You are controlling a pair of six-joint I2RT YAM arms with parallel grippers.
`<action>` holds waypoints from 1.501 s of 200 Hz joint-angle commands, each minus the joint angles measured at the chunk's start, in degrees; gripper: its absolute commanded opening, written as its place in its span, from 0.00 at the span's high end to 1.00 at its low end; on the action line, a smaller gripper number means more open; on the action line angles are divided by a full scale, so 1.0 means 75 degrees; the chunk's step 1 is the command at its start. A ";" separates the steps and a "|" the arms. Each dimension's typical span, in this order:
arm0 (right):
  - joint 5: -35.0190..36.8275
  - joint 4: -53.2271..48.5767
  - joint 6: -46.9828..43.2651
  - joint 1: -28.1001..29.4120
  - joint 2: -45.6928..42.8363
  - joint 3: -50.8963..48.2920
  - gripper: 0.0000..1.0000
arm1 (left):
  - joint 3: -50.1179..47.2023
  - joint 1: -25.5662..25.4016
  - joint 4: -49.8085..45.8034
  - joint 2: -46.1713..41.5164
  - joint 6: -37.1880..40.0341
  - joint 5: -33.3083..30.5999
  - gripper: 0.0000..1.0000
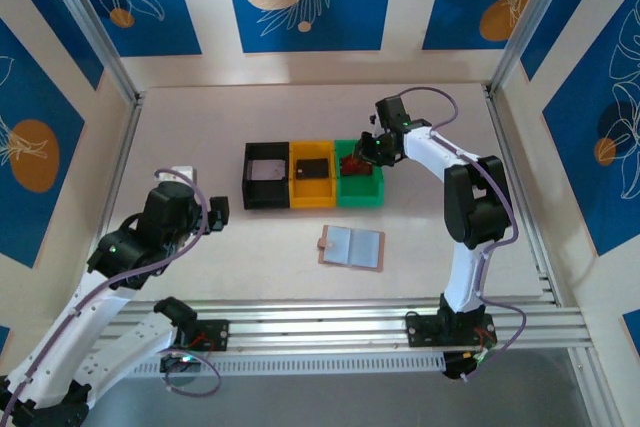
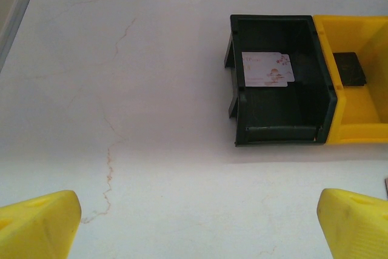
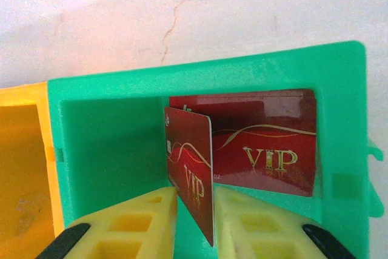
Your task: Take the credit cards out of the card holder
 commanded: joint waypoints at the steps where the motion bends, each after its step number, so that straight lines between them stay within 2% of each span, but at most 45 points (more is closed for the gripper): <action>1: 0.0158 -0.0398 -0.0123 -0.0027 0.0124 0.0309 0.75 | 0.0044 0.0067 -0.0071 0.0021 0.0169 -0.0147 0.00; 85: 0.0405 -0.1116 -0.0147 -0.0063 -0.0126 0.0952 0.74 | 0.0036 0.0070 -0.0070 0.0033 0.0164 -0.0122 0.00; 105: 0.0501 -0.1265 -0.0102 -0.0051 -0.0486 0.1120 0.71 | 0.0035 0.0070 -0.0059 0.0044 0.0175 -0.0099 0.00; 120: 0.0597 -0.1324 -0.0125 0.0014 -0.0847 0.1206 0.65 | 0.0025 0.0073 -0.0046 0.0066 0.0175 -0.0089 0.00; 130: 0.0760 -0.1380 -0.0241 0.0128 -0.1117 0.1279 0.59 | 0.0021 0.0068 -0.0047 0.0088 0.0175 -0.0059 0.00; 138: 0.0946 -0.1459 -0.0375 0.0244 -0.1324 0.1343 0.50 | 0.0024 0.0070 -0.0048 0.0103 0.0175 -0.0046 0.00; 164: 0.1594 -0.1502 -0.0624 0.0577 -0.2098 0.1220 0.28 | -0.0009 0.0071 0.0024 0.0127 0.0152 0.0069 0.00; 169: 0.1645 -0.1441 -0.0644 0.0618 -0.2250 0.1124 0.07 | -0.0011 0.0065 0.0033 0.0127 0.0141 0.0067 0.00; 173: 0.1702 -0.1390 -0.0656 0.0660 -0.2417 0.1048 0.00 | -0.0011 0.0069 0.0034 0.0127 0.0131 0.0058 0.00; 236: 0.2720 0.0285 -0.1533 0.1499 -0.5166 -0.1220 0.01 | -0.0104 0.0061 0.0093 0.0104 -0.0195 -0.0144 0.00; 261: 0.2974 0.0565 -0.1279 0.1394 -0.6064 -0.2278 0.01 | -0.0375 0.0062 0.0355 -0.0061 -0.0276 -0.0148 0.00; 300: 0.2982 0.0569 -0.0604 0.0832 -0.7252 -0.3562 0.01 | -0.1072 0.0064 0.1154 -0.0541 -0.0362 -0.0129 0.00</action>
